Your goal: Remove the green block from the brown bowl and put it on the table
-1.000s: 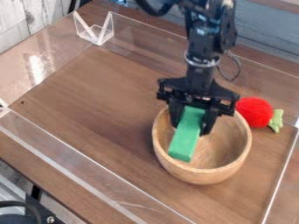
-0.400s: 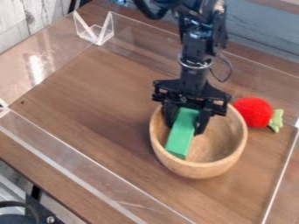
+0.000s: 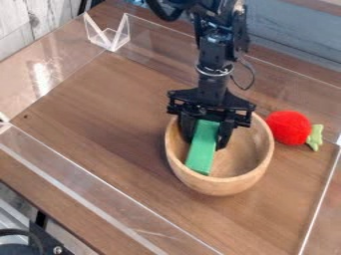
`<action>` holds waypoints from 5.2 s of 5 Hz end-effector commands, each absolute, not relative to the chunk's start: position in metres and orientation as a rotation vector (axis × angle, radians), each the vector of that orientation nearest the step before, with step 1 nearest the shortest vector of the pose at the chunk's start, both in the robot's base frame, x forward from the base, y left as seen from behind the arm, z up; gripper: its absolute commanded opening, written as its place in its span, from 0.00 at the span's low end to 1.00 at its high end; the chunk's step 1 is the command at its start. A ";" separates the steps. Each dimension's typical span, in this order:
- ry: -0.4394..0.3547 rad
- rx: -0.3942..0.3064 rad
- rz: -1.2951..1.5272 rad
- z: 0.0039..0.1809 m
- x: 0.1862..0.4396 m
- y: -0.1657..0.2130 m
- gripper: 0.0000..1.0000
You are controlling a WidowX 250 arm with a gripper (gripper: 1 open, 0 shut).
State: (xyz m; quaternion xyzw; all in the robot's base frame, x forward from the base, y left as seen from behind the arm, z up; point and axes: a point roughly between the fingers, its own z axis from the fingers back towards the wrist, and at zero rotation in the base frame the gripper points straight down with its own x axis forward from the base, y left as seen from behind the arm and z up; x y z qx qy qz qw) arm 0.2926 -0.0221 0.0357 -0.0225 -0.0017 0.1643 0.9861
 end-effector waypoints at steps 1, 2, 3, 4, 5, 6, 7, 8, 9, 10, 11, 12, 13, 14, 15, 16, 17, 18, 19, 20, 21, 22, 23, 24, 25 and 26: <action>-0.039 -0.053 0.264 0.045 0.298 -0.030 0.00; -0.034 -0.054 0.213 0.045 0.296 -0.036 0.00; -0.030 -0.052 0.222 0.036 0.293 -0.037 0.00; -0.027 -0.051 0.230 0.030 0.289 -0.037 0.00; -0.021 -0.049 0.236 0.034 0.285 -0.046 0.00; -0.016 -0.047 0.241 0.038 0.280 -0.056 0.00; -0.009 -0.043 0.224 0.043 0.278 -0.054 0.00; -0.002 -0.040 0.208 0.047 0.276 -0.053 0.00; 0.004 -0.037 0.243 0.049 0.273 -0.050 0.00; 0.009 -0.034 0.278 0.048 0.269 -0.047 0.00; 0.015 -0.032 0.266 0.056 0.270 -0.043 0.00; 0.018 -0.016 0.287 0.063 0.261 -0.046 0.00; 0.014 0.006 0.307 0.074 0.253 -0.047 0.00; 0.004 0.028 0.281 0.079 0.248 -0.040 0.00; 0.006 0.040 0.261 0.076 0.242 -0.033 0.00; 0.000 0.051 0.240 0.075 0.239 -0.023 0.00; 0.002 0.054 0.229 0.073 0.241 -0.012 0.00; -0.010 0.059 0.217 0.075 0.248 0.010 0.00; -0.025 0.056 0.217 0.077 0.253 0.051 0.00; -0.032 0.034 0.220 0.079 0.261 0.078 0.00; -0.057 0.026 0.288 0.083 0.264 0.078 0.00; -0.062 0.024 0.362 0.084 0.269 0.077 0.00; -0.064 0.017 0.350 0.091 0.276 0.066 0.00; -0.060 0.009 0.333 0.098 0.280 0.054 0.00; -0.055 0.008 0.364 0.087 0.283 0.056 1.00; -0.057 0.009 0.395 0.078 0.283 0.060 1.00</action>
